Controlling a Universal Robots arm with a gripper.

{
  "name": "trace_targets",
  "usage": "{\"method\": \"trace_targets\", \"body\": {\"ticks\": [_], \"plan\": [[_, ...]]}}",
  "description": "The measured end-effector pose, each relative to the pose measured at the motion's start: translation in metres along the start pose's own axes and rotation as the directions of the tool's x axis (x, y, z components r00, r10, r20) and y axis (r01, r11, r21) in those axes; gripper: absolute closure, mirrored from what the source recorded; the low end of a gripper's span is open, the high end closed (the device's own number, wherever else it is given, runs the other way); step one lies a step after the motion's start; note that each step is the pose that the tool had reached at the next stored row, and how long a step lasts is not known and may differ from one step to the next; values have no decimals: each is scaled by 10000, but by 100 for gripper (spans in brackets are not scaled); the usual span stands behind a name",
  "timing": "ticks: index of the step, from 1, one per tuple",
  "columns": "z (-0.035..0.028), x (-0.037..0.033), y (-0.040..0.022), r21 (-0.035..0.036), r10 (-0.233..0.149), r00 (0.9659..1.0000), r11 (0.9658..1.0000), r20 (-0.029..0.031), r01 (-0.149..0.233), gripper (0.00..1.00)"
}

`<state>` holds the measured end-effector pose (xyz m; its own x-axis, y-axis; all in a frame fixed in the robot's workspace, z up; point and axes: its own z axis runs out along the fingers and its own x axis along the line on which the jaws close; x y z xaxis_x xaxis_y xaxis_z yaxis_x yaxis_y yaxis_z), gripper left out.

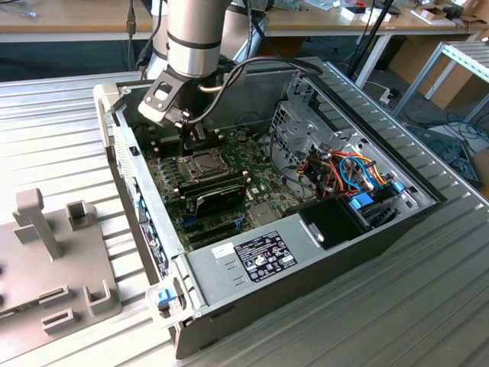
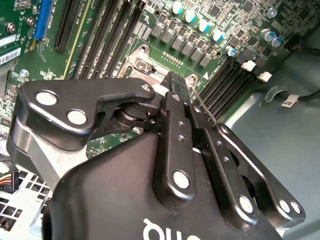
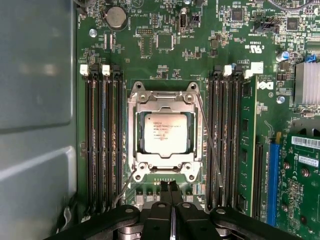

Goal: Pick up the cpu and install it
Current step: 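Install the first cpu locking lever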

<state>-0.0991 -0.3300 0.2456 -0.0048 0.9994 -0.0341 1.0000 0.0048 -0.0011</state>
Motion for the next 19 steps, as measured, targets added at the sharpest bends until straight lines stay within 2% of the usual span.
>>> {"method": "trace_targets", "body": {"ticks": [9,13,17,19], "plan": [[-33,-1,-2,0,2,10000,10000,0,-2,89],[-87,-2,-1,-1,2,10000,10000,2,-2,89],[-90,-2,-3,-2,2,10000,10000,2,-2,89],[-90,-2,-24,0,3,10000,10000,2,-3,89]]}}
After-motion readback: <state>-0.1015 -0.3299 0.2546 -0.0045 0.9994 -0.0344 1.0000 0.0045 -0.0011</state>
